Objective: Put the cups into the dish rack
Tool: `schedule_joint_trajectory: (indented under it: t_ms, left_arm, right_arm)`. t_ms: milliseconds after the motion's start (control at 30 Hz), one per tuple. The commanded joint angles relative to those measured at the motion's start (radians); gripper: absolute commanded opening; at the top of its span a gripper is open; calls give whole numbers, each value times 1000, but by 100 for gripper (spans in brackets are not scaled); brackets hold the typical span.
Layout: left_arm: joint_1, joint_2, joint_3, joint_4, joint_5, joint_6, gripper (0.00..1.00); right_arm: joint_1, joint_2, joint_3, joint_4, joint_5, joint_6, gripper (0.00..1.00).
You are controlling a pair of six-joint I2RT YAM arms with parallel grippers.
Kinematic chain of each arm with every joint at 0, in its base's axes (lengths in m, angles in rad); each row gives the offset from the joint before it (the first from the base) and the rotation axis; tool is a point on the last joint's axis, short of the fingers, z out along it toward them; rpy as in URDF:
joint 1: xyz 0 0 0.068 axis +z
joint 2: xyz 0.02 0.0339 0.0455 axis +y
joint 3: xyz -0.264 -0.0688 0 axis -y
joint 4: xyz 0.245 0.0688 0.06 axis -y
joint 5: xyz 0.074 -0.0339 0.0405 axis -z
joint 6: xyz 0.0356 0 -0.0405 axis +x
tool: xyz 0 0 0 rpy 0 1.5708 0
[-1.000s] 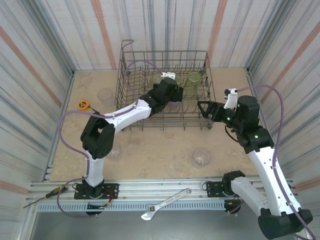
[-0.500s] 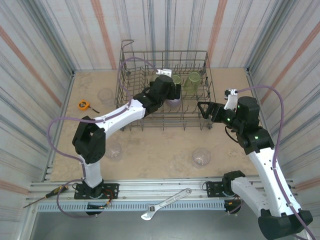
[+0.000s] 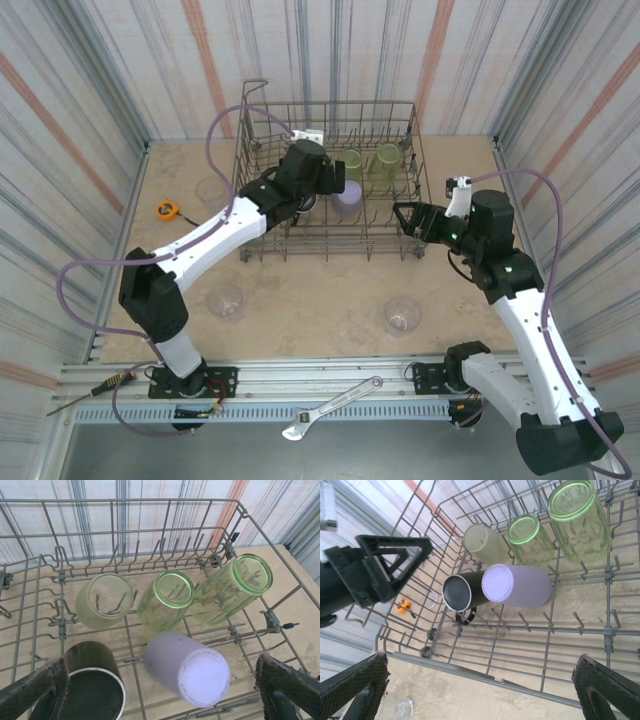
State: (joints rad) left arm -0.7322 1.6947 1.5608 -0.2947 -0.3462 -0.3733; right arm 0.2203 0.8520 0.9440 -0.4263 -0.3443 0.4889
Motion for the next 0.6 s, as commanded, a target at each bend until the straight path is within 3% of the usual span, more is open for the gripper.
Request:
schedule_joint_trajectory:
  t_ms: [0,267,567]
  left_arm:
    - [23,-87,-6,-63,60,-6,99]
    - [82,-221,-25,-158,102,69,99]
    - [281,-334,-50,-249,192,105,99]
  right_arm:
    - [-7,17,-15,20,-17,18,99]
    - [-6,31,-2,12,-10,18,99]
    - [-4,56,-8,21,-21,25,99]
